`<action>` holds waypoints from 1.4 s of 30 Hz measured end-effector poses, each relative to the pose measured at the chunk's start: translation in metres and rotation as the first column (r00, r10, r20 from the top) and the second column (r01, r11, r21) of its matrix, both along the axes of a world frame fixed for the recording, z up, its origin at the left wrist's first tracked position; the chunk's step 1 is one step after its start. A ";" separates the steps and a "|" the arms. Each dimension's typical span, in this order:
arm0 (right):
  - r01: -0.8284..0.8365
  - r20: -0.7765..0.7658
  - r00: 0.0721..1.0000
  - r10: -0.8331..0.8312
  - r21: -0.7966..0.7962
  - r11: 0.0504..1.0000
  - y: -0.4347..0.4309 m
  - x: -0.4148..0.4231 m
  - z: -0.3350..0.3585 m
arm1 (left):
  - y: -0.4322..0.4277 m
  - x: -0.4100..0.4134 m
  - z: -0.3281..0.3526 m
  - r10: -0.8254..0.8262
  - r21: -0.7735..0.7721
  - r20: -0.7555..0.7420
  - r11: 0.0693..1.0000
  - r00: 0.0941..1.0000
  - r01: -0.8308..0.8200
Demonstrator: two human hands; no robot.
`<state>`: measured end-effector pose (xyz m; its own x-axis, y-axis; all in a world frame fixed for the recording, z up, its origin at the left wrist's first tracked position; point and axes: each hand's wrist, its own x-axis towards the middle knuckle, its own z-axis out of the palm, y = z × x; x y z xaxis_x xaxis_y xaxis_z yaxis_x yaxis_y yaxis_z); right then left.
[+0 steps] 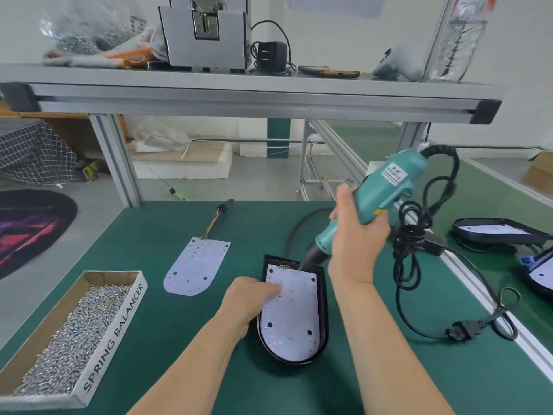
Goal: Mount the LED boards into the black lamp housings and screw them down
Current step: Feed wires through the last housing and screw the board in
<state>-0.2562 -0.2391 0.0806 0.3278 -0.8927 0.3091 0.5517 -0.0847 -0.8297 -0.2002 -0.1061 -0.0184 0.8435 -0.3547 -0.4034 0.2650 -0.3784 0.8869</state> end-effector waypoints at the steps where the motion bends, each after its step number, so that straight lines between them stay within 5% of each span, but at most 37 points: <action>1: 0.012 -0.011 1.000 -0.012 0.002 1.000 -0.008 -0.007 -0.002 | 0.001 0.000 0.000 -0.005 0.003 -0.002 1.000 1.000 0.005; 6: 0.047 -0.358 0.933 -0.035 0.023 0.999 -0.053 -0.045 -0.041 | 0.007 -0.001 0.000 -0.051 -0.041 0.002 0.998 0.999 0.051; 14: 0.232 -0.786 0.605 -0.126 0.023 0.973 -0.114 -0.108 -0.104 | 0.022 -0.005 0.007 0.014 0.006 -0.079 1.000 0.997 -0.013; 19: 0.232 -0.916 0.330 -0.227 -0.154 0.960 -0.126 -0.125 -0.100 | 0.041 -0.001 0.005 0.144 -0.210 -0.265 0.956 0.953 -0.203; 22: 0.160 -0.863 0.205 -0.461 -0.435 0.886 -0.113 -0.123 -0.089 | 0.049 0.002 0.009 0.248 -0.292 -0.360 0.886 0.900 -0.361; 25: -0.004 -0.716 0.379 -0.586 -0.635 0.773 -0.079 -0.111 -0.084 | 0.057 0.002 0.021 0.264 -0.367 -0.387 0.835 0.884 -0.410; 28: -0.245 -0.755 0.533 -0.382 -0.570 0.784 -0.034 -0.092 -0.091 | 0.063 0.003 0.034 0.218 -0.457 -0.390 0.797 0.894 -0.394; 32: -0.445 -0.923 0.345 -0.168 -0.318 0.837 -0.002 -0.073 -0.110 | 0.081 0.012 0.051 0.319 -0.509 -0.241 0.762 0.916 -0.400; 36: -0.416 -0.924 0.324 -0.202 -0.331 0.847 -0.003 -0.075 -0.117 | 0.127 0.037 0.058 0.530 -0.402 0.047 0.786 0.846 -0.470; 39: -0.397 -0.924 0.343 -0.170 -0.307 0.865 -0.007 -0.074 -0.118 | 0.160 0.050 0.046 0.598 -0.181 0.323 0.800 0.734 -0.572; 42: -0.395 -0.914 0.368 -0.169 -0.319 0.862 -0.007 -0.073 -0.119 | 0.177 0.054 0.030 0.484 0.118 0.520 0.775 0.704 -0.620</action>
<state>-0.3294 -0.2461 -0.0388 0.7336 -0.6768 0.0621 -0.4618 -0.5635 -0.6850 -0.1462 0.0706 0.0121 0.9534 0.2966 0.0552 0.1145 -0.5251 0.8433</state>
